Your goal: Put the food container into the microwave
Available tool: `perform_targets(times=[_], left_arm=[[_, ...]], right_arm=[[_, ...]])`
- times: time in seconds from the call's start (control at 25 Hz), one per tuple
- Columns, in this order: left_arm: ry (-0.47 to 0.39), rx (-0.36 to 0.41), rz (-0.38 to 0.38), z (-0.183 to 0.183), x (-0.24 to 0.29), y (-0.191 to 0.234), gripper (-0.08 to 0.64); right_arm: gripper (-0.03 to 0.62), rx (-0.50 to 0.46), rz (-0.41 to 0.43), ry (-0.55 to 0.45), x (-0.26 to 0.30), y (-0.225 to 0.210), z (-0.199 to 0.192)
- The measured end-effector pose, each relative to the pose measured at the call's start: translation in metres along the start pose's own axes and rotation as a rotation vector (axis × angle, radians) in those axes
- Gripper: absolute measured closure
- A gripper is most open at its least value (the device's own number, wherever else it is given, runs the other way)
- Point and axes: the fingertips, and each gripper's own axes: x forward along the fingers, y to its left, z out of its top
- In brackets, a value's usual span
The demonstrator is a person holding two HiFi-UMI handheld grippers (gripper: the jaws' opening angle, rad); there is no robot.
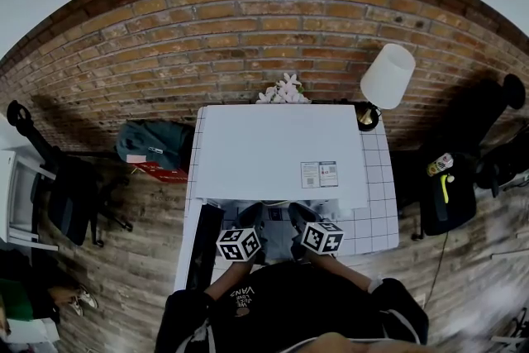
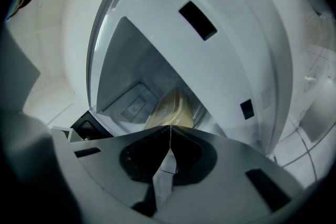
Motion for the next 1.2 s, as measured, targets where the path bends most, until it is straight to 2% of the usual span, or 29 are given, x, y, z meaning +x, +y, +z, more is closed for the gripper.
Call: perform_targets(times=[0.4, 0.68, 1.2], left_arm=[[0.003, -0.001, 0.011, 0.000, 0.002, 0.002, 0.549], [-0.009, -0.008, 0.006, 0.001, -0.009, 0.002, 0.549], [-0.025, 0.020, -0.061, 0.004, -0.041, -0.011, 0.549]], right_arm=[[0.584, -0.005, 0.005, -0.015, -0.003, 0.000, 0.004], [0.584, -0.017, 0.003, -0.065, -0.011, 0.006, 0.010], [0.584, -0.031, -0.022, -0.123, -0.035, 0.028, 0.000]])
